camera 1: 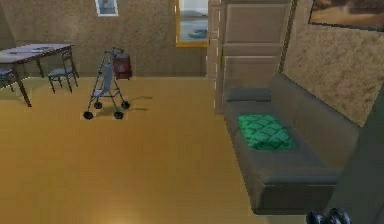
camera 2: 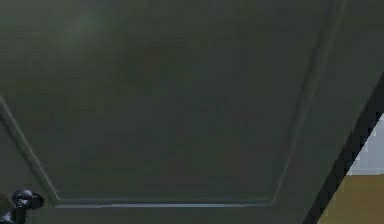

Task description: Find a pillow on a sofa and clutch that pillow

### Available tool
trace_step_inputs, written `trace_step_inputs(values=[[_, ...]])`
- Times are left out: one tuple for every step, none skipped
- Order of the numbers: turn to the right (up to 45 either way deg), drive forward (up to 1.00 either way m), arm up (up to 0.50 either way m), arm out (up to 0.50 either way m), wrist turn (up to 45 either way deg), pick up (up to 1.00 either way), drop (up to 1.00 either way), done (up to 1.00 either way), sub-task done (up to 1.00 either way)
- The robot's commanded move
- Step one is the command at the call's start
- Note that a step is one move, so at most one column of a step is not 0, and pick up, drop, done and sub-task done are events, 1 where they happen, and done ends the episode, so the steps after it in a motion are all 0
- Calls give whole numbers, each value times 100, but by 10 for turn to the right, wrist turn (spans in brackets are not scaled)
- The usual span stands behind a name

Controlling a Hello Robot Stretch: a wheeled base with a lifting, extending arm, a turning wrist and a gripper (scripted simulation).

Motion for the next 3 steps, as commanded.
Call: trace_step_inputs(values=[[0,20,0,0,0,0,0,0,0],[-450,0,0,0,0,0,0,0,0],[-450,0,0,0,0,0,0,0,0]])
